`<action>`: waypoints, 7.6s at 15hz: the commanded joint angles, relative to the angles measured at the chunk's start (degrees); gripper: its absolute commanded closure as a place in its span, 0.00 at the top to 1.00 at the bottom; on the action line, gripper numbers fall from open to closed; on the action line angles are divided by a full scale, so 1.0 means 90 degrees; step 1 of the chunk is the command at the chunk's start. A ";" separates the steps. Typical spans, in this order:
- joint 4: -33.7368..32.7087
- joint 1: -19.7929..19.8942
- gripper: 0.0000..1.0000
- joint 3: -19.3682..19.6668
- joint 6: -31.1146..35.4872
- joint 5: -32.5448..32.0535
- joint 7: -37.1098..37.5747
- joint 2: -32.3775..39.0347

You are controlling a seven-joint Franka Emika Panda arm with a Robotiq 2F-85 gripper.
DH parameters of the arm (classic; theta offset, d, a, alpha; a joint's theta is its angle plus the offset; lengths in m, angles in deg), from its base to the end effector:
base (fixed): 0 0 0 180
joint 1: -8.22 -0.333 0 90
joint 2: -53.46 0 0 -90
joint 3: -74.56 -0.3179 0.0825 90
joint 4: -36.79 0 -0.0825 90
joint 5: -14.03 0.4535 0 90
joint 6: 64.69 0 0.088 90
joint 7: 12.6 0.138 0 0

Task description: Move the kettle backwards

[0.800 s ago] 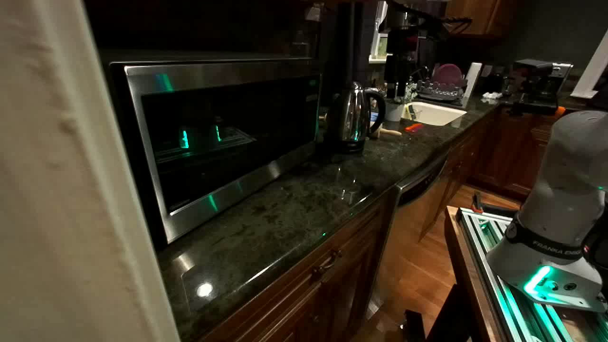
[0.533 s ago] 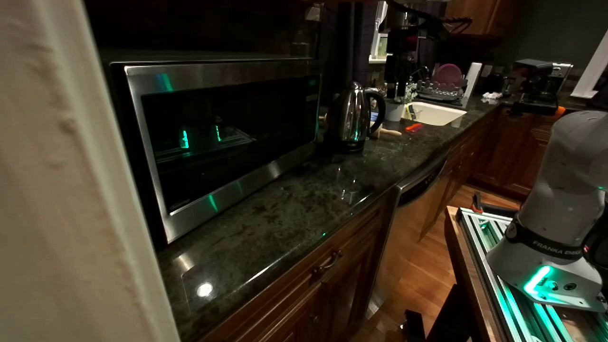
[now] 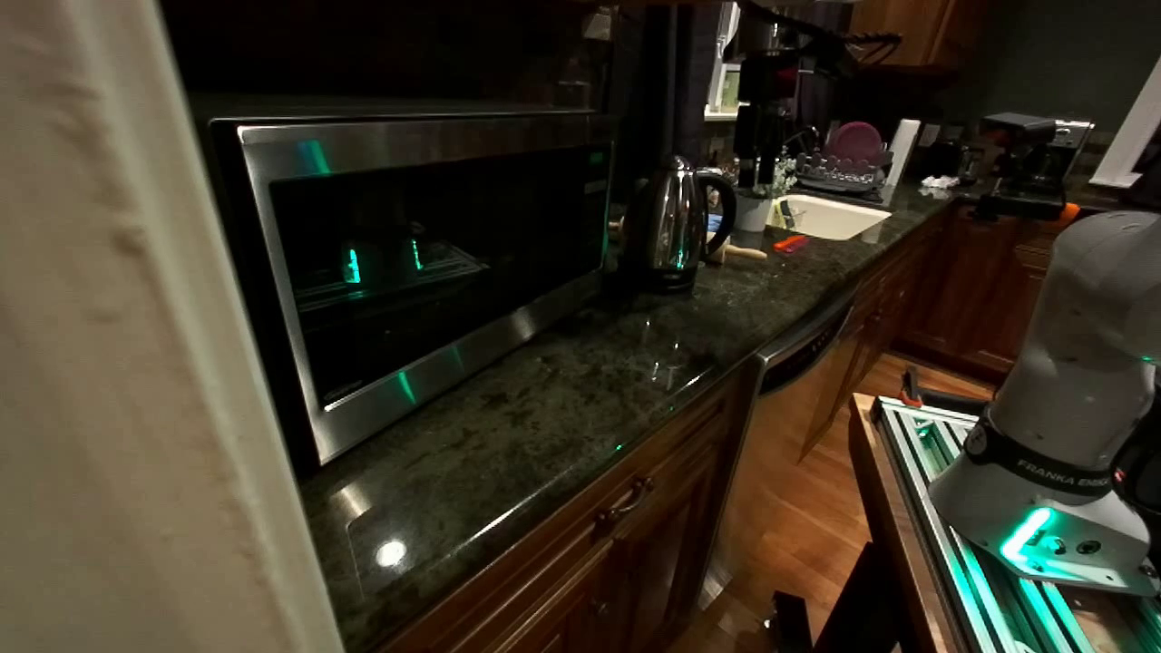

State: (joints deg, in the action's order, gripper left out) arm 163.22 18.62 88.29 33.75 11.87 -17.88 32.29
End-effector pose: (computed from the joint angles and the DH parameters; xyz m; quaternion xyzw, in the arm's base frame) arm 0.4473 -0.2096 0.4664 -0.9865 0.1490 0.0561 0.0394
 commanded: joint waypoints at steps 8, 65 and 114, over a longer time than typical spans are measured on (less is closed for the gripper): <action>0.0180 0.0697 1.00 0.0623 0.0078 -0.1462 -0.1107 -0.0302; 0.0875 0.0574 1.00 0.0202 0.6571 0.0949 -0.1028 0.3067; -0.1951 0.1907 1.00 -0.1809 0.7103 0.1964 -0.3063 0.5209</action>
State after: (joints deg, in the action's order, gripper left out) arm 150.47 34.37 74.47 96.05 27.56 -43.15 75.55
